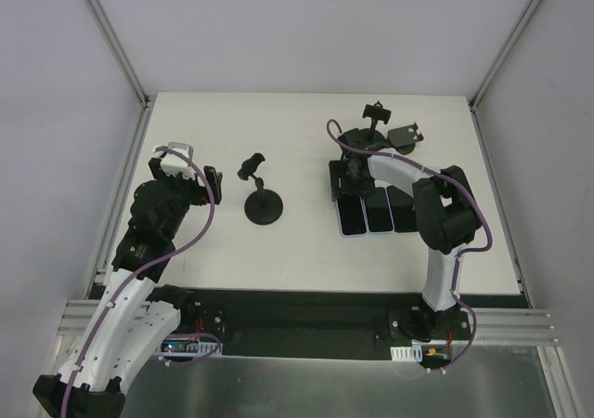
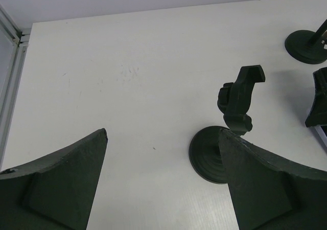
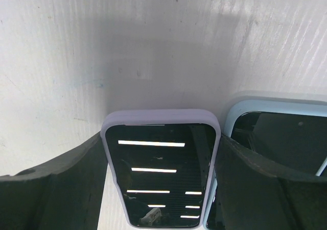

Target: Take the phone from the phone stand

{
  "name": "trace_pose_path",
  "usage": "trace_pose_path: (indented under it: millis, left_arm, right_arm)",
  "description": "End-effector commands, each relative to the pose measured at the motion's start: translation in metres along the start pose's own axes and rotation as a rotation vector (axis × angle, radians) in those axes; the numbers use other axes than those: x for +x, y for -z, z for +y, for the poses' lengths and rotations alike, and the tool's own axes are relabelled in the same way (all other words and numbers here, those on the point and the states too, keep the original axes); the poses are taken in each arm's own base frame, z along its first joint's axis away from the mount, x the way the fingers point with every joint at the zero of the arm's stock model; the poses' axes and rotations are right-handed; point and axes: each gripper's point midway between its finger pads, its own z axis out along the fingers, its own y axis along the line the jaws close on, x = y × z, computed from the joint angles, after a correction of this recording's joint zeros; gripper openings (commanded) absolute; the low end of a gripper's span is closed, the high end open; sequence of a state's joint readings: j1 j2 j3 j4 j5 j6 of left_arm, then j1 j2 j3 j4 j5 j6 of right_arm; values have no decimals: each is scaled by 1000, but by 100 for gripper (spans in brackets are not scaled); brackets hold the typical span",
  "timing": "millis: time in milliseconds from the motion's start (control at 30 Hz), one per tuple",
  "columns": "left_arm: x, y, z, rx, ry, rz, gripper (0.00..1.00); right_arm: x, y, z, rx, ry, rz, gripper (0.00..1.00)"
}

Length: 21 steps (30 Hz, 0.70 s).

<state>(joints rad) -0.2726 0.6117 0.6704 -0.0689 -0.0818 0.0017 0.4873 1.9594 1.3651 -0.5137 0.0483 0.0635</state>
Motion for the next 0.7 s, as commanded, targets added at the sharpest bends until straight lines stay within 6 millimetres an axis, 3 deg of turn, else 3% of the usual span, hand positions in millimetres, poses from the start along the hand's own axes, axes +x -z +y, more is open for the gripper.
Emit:
trace_pose_path:
  millis: [0,67,267,467,600,667]
  left_arm:
    - [-3,-1,1,8,-13,-8,88]
    - [-2,-2,0,9,-13,-2,88]
    - [1,-3,-2,18,-12,6,88]
    - [1,-4,-3,25,-9,8,88]
    - [2,-4,-4,28,-6,11,88]
    - [1,-3,-4,32,-8,8,88]
  right_arm:
    - [-33,7,6,-20,-41,-103,51]
    - [-33,11,8,-33,-41,-109,64]
    - [-45,41,16,-82,-37,-179,83]
    - [-58,73,24,-102,-3,-269,87]
    - [-56,77,25,-97,15,-273,90]
    - [-52,79,36,-148,45,-265,90]
